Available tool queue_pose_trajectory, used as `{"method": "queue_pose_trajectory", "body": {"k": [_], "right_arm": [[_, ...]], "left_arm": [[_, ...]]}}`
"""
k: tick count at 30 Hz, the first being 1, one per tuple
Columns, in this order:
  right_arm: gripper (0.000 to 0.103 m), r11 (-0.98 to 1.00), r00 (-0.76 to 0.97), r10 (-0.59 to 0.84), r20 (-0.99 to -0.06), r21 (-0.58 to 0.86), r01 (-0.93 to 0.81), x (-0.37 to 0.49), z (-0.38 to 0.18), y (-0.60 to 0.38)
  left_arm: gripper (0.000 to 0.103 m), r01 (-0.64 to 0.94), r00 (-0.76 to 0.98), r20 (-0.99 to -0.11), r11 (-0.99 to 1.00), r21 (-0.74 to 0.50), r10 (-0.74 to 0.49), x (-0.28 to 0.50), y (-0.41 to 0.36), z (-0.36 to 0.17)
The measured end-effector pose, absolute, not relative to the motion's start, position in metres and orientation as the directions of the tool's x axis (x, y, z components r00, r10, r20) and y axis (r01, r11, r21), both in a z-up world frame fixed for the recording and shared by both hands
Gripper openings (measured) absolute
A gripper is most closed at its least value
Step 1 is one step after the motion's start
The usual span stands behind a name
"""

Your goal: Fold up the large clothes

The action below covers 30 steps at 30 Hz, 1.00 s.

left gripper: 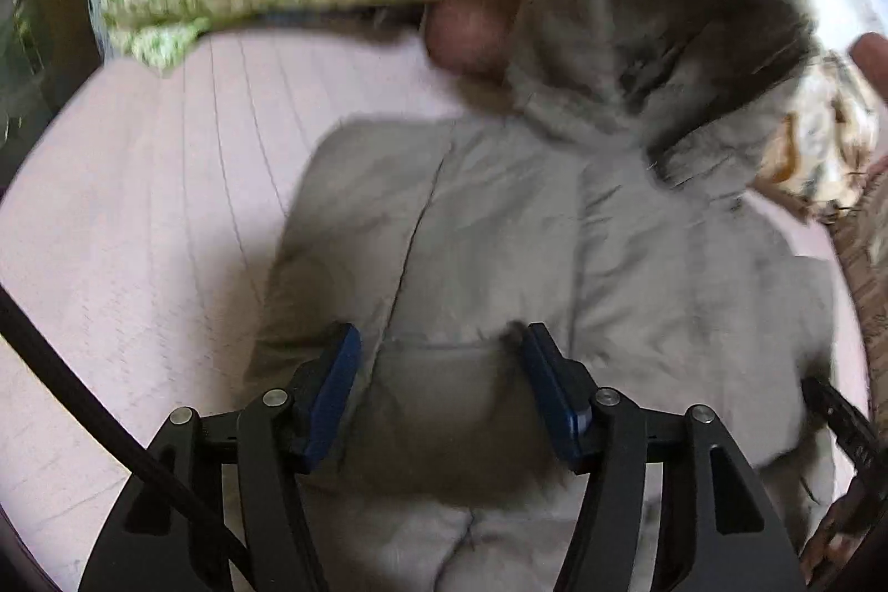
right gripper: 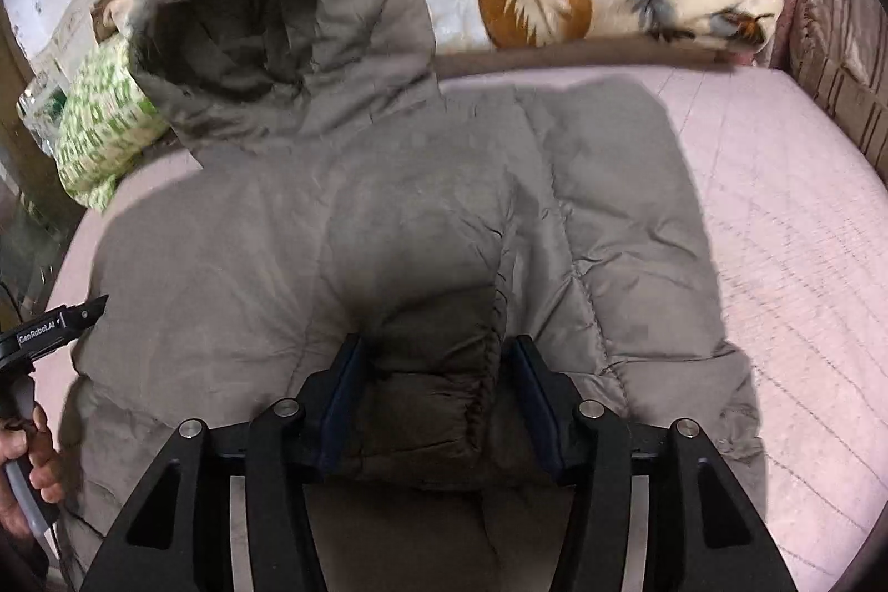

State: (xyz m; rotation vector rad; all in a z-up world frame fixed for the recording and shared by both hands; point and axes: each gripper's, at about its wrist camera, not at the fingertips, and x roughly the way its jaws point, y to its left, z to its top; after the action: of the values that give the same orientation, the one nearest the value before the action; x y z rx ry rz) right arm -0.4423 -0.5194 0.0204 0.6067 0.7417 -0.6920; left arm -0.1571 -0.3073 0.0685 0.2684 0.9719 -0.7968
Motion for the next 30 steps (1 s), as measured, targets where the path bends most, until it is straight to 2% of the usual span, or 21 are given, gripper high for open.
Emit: {"method": "queue_pose_trajectory", "body": {"k": [4,7,10,15,21,25,30], "right_arm": [[0.057,0.666,0.607,-0.396,-0.689,0.24,0.706,-0.451,0.06,-0.5],[0.057,0.704,0.65,-0.384,-0.656,0.248,0.665,-0.449,0.072,-0.485],[0.057,0.735,0.651,-0.368,-0.664,0.222,0.641,-0.435,0.066,-0.472],[0.057,0.74,0.596,-0.358,-0.719,0.171,0.651,-0.419,0.041,-0.471],[0.057,0.73,0.555,-0.329,-0.764,0.167,0.662,-0.41,0.019,-0.483],[0.058,0.728,0.541,-0.335,-0.771,0.152,0.668,-0.406,0.014,-0.481],[0.058,0.726,0.591,-0.347,-0.729,0.19,0.661,-0.415,0.034,-0.475]], "left_arm": [[0.06,0.739,0.356,-0.779,0.666,-0.104,-0.517,-0.184,-0.287,0.09],[0.06,0.746,0.37,-0.768,0.66,-0.089,-0.522,-0.196,-0.28,0.092],[0.06,0.74,0.393,-0.761,0.669,-0.071,-0.516,-0.202,-0.279,0.087],[0.061,0.725,0.338,-0.791,0.677,-0.127,-0.51,-0.196,-0.283,0.057],[0.066,0.71,0.269,-0.819,0.679,-0.187,-0.507,-0.185,-0.288,0.039],[0.066,0.717,0.275,-0.824,0.677,-0.167,-0.496,-0.187,-0.292,0.042],[0.066,0.725,0.263,-0.784,0.651,-0.224,-0.563,-0.191,-0.283,0.064]]}}
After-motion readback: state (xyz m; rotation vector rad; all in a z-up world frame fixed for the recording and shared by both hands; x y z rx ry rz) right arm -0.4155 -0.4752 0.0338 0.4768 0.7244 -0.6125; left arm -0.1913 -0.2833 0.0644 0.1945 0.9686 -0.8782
